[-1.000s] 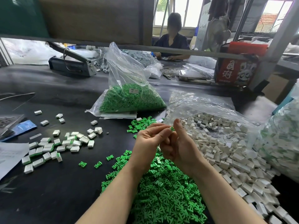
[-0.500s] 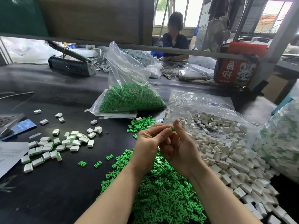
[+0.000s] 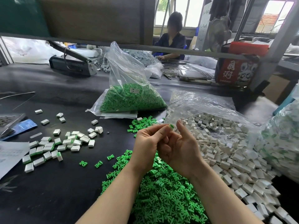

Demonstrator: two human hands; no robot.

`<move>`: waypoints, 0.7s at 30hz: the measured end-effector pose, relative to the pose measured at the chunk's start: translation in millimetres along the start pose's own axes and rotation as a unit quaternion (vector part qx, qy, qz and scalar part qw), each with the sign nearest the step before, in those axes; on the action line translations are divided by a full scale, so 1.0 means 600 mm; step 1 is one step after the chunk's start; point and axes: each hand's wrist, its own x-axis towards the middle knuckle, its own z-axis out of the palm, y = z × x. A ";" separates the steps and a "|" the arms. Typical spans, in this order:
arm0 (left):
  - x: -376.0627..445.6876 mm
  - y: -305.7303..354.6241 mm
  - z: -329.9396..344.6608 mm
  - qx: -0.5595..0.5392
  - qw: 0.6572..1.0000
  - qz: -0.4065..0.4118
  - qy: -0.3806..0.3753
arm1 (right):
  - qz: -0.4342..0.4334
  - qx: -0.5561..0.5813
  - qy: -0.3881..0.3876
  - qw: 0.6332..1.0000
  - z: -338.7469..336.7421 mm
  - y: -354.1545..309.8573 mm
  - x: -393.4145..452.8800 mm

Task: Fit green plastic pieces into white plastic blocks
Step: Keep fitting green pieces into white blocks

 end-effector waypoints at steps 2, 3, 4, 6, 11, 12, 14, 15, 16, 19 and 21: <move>0.000 0.001 0.000 -0.003 1.000 0.001 -0.002 | -0.001 -0.002 -0.002 1.000 0.001 0.000 0.000; 0.000 0.001 0.000 -0.003 1.000 0.003 -0.003 | -0.001 -0.005 -0.004 1.000 0.002 0.000 0.000; -0.001 0.002 0.001 -0.001 1.000 0.006 -0.005 | -0.001 -0.011 -0.005 1.000 0.002 -0.001 0.000; -0.002 0.003 0.001 0.005 1.000 0.013 -0.008 | -0.001 -0.019 -0.008 1.000 0.001 -0.002 0.000; -0.004 0.006 0.003 0.022 0.999 0.021 -0.014 | -0.017 -0.019 -0.014 1.000 -0.002 -0.003 0.002; -0.004 0.007 0.004 0.030 0.999 0.020 -0.016 | -0.026 -0.019 -0.012 0.999 -0.003 -0.003 0.002; -0.004 0.009 0.007 0.053 0.998 0.027 -0.015 | -0.049 -0.041 -0.006 0.998 -0.005 -0.004 0.004; -0.004 0.009 0.007 0.069 0.997 0.036 -0.011 | -0.062 -0.065 -0.002 0.996 -0.005 -0.005 0.004; -0.004 0.009 0.008 0.086 0.995 0.048 -0.005 | -0.074 -0.090 0.002 0.993 -0.005 -0.005 0.003; -0.003 0.012 0.007 0.117 0.991 0.069 0.020 | -0.099 -0.153 0.007 0.983 -0.006 -0.003 0.001; -0.004 0.014 0.008 0.116 0.990 0.069 0.030 | -0.109 -0.192 0.007 0.975 -0.003 -0.004 0.000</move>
